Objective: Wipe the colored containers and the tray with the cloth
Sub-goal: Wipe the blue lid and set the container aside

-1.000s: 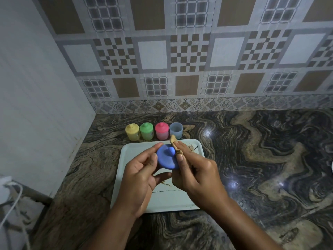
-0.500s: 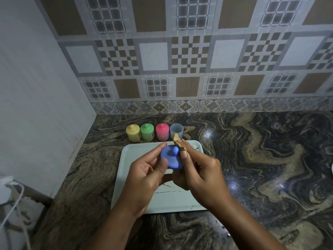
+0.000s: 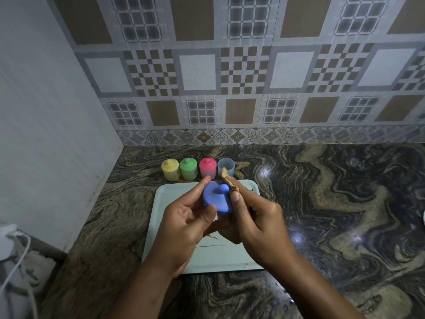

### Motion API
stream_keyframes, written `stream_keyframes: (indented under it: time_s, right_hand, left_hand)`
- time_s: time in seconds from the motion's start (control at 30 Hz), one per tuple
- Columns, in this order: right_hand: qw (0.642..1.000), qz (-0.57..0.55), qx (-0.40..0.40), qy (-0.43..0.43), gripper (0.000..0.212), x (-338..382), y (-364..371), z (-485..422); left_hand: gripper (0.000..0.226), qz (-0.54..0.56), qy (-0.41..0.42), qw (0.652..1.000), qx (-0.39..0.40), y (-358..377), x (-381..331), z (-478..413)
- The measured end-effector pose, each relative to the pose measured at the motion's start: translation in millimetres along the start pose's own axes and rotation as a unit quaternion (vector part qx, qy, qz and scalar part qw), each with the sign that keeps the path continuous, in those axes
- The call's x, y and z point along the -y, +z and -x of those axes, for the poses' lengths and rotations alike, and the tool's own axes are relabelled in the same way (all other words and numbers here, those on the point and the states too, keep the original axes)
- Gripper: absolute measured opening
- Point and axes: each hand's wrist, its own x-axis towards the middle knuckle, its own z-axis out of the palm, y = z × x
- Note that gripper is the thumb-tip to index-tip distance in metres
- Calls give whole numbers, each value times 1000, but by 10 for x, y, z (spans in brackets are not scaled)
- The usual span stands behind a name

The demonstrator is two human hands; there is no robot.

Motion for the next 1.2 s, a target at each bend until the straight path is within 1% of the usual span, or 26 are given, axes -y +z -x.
stream_keyframes:
  time_s: [0.1,0.2,0.27,0.33,0.43,0.5,0.6,0.67,0.77,0.83,0.9,0.97,1.03,1.1,1.2]
  right_hand:
    - [1000,-16,0,0,34,2,1,36]
    - [1000,3,5,-20,34,36,-11,84]
    - [1000,15,18,-15,35,14,-16,89]
    - [1000,1,23,12,38,-22,-8,72]
    - [1000,-6,9,26,34,-35,-1,47]
    - [1000,-15,-2,27,33,-12,-14,60]
    - [1000,-5,-3,-1,35,16,-31,111]
    - [999,23,6,-25,35,37,-26,128]
    - [999,39,18,-24,23,34,-27,98]
    - [999,39,23,-10,22,1,-15,63]
    - [999,44,19,-13,24,-7,10,60]
    - [998,56,15,-24,30,21,25,73]
    - [997,62,17,-31,38,32,21,55]
    - [998,48,20,-25,40,24,-10,11]
    - [998,55,15,-30,39,42,-18,-44]
  left_hand:
    - [55,18,7,999,-38,21,2,-15]
    - [43,55,2,995,-77,-21,11,-41]
    - [39,53,-7,996,-67,-44,14,-35]
    - [38,47,-17,998,-43,-38,16,-10]
    - [53,13,-10,1000,-5,9,21,11]
    - [56,7,-2,1000,-27,37,18,-15]
    - [39,37,1,995,-89,22,17,-68]
    - [34,49,-4,994,-102,21,8,-79]
    - [42,45,2,996,-74,49,-6,-37]
    - [49,14,6,999,-39,73,-23,-8]
    - [51,-22,15,999,-32,83,-25,-3]
    - [49,-16,18,999,-49,52,-24,-7]
    - [44,3,6,999,-33,28,-40,3]
    - [38,15,-10,1000,-25,14,-30,7]
    - [36,46,-9,997,-60,19,-1,-4]
